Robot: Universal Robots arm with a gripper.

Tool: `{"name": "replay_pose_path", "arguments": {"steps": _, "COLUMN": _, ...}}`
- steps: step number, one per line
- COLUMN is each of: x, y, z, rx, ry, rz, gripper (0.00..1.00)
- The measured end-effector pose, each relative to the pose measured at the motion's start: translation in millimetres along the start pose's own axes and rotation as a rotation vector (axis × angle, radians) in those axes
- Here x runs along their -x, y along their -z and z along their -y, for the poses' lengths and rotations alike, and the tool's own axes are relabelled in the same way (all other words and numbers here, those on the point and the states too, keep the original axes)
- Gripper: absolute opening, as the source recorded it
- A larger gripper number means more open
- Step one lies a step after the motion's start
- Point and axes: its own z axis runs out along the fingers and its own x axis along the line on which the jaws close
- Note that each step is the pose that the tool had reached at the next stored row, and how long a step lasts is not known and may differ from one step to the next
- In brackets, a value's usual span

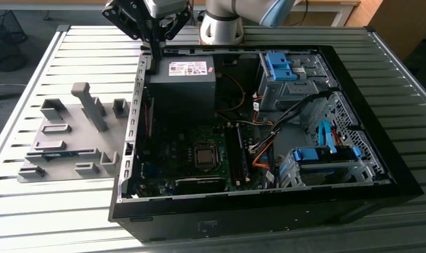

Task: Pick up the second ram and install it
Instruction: 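Reach for the second ram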

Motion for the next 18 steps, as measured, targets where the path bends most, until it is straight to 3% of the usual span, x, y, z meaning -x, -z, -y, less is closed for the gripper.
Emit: {"name": "replay_pose_path", "arguments": {"steps": 18, "x": -14.3, "y": -0.3, "z": 1.1, "rx": 0.0001, "ry": 0.000, "rz": 0.0000, "gripper": 0.11}}
